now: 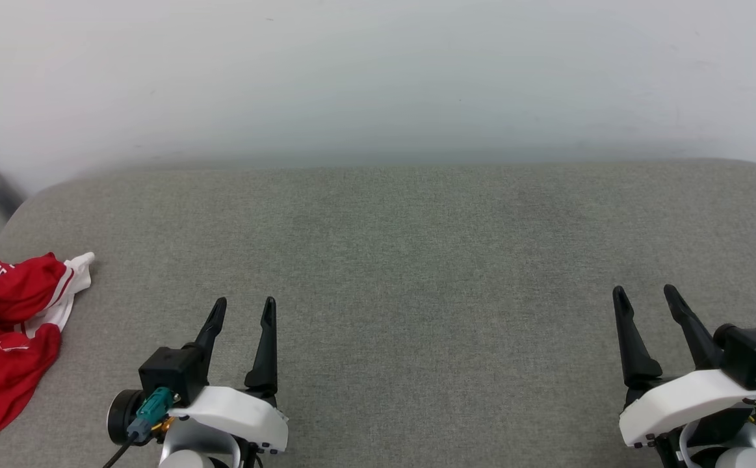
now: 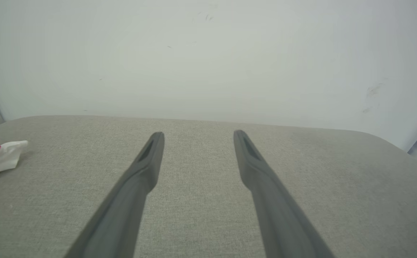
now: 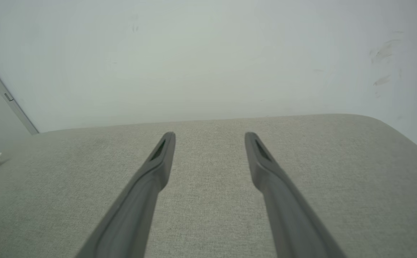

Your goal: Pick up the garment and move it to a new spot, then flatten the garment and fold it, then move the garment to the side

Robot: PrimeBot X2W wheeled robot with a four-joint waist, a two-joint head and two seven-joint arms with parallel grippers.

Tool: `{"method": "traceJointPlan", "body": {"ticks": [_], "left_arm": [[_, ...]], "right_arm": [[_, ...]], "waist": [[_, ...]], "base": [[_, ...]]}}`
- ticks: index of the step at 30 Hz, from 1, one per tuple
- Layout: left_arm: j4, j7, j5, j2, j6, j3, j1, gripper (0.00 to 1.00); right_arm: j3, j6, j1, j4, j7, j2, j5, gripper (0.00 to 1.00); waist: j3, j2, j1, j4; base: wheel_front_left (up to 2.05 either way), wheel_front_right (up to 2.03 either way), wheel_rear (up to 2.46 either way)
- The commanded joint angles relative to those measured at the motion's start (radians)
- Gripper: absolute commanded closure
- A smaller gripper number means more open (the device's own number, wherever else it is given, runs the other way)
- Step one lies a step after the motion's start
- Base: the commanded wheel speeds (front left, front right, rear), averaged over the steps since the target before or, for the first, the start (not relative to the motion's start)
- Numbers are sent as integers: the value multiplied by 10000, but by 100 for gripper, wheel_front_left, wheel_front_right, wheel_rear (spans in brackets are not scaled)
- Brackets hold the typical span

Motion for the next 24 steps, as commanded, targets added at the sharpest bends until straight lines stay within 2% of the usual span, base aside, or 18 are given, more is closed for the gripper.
{"method": "traceJointPlan", "body": {"ticks": [1, 13, 24], "left_arm": [[-24, -84, 163, -13, 20, -33, -168, 0], [146, -327, 874, -105, -16, -13, -183, 0], [421, -534, 1070, -309, -184, 139, -194, 0]], "right_arm": [[-10, 0, -17, -100, -48, 31, -208, 0], [-57, 0, 4, -123, -213, 37, -782, 0], [-71, -1, -6, -122, -395, 39, -1299, 0]], "waist": [[-1, 0, 0, -1], [-27, 0, 0, 9], [-25, 0, 0, 23]], "base": [[0, 0, 0], [0, 0, 0], [0, 0, 0]]}}
